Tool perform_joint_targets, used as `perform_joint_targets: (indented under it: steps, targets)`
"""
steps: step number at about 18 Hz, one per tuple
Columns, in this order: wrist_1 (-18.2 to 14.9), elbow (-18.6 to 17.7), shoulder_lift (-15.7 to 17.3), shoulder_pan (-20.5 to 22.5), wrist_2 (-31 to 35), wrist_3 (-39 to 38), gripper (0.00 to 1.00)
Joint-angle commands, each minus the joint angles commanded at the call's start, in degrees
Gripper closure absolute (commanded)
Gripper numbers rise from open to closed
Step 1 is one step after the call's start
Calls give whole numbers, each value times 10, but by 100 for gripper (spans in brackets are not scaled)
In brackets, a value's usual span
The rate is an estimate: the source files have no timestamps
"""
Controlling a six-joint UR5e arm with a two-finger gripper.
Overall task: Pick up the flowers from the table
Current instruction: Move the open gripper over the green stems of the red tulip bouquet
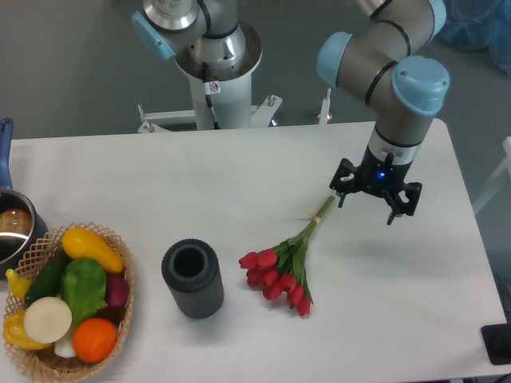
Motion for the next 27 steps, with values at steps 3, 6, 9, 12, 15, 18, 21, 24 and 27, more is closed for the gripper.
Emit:
perform_joint_targets:
  steps: [3, 6, 9, 12, 15, 18, 21, 24, 27]
  targets:
    - [1, -2, -4, -1, 0, 0, 0]
    - [0, -5, -3, 5, 1, 0, 0]
    - [2, -14, -3, 4, 0, -1, 0]
    - [4, -32, -3, 4, 0, -4, 0]
    - [46, -58, -3, -3, 0, -11, 0]
    - [59, -76, -2, -12, 1, -11, 0]
    - [58, -81, -4, -27, 3, -10, 0]
    - [55, -76, -11, -41, 3, -4, 0]
    - [48, -79, -25, -54, 19, 5, 0]
